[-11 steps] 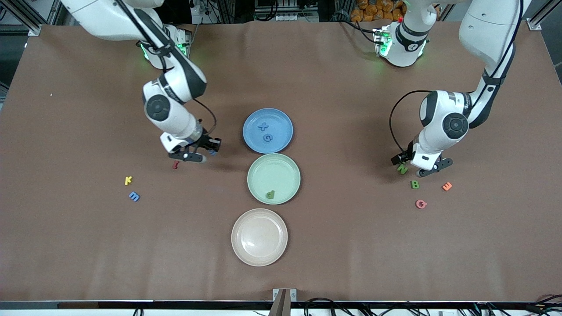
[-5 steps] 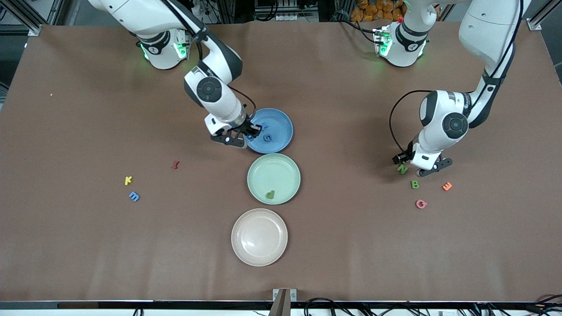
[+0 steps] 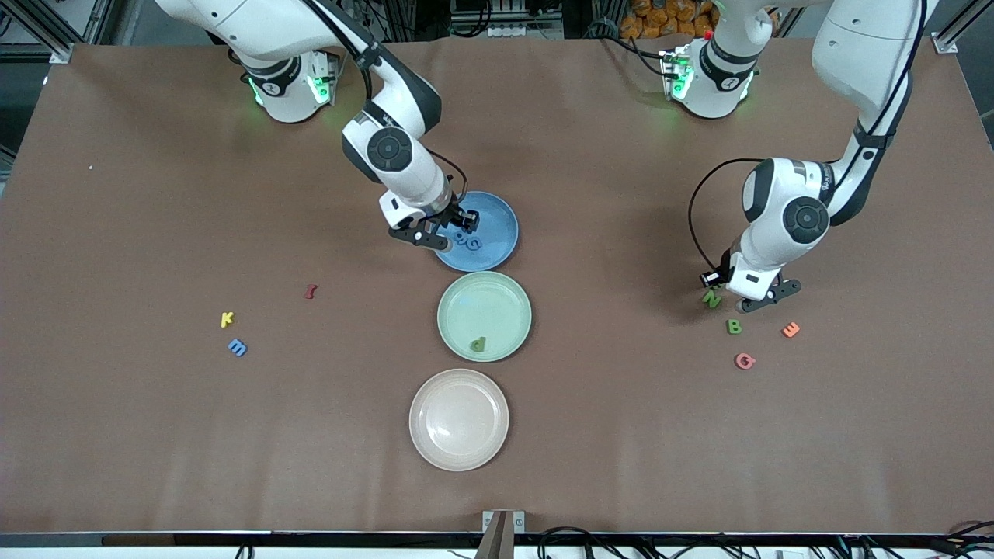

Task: Sort letters by color into matching plates
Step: 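Carry the 6 onto the blue plate and open the right gripper, then grasp the green u with the left gripper while the right gripper reaches E, then place the u on the green plate while the right gripper grasps blue E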

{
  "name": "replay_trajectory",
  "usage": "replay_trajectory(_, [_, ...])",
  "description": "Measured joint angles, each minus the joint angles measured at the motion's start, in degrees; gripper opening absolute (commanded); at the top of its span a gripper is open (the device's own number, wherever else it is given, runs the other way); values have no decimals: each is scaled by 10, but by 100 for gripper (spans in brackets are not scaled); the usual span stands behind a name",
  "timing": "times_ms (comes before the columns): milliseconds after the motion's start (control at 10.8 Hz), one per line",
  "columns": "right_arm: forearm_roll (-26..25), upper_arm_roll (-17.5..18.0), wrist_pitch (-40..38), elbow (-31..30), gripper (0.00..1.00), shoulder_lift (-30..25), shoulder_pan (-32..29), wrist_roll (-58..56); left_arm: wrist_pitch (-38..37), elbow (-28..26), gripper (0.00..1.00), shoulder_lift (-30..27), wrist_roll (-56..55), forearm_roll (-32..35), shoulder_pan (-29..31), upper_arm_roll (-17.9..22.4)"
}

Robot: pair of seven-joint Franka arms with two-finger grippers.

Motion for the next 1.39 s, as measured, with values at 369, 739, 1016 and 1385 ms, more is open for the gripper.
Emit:
replay_trajectory(369, [-1, 33, -18, 8, 100, -7, -77, -21, 7, 30, 0, -2, -32, 0, -6, -8])
replay_trajectory(739, [-1, 39, -77, 12, 100, -41, -210, -115, 8, 110, 0, -1, -162, 0, -65, -30])
replay_trajectory(1016, [-2, 24, -79, 9, 100, -41, -303, -290, 8, 171, 0, 8, -236, -6, -116, -48])
replay_trajectory(1385, [-48, -56, -67, 13, 100, -41, -338, -551, 8, 277, 0, 88, -345, -14, -187, -61])
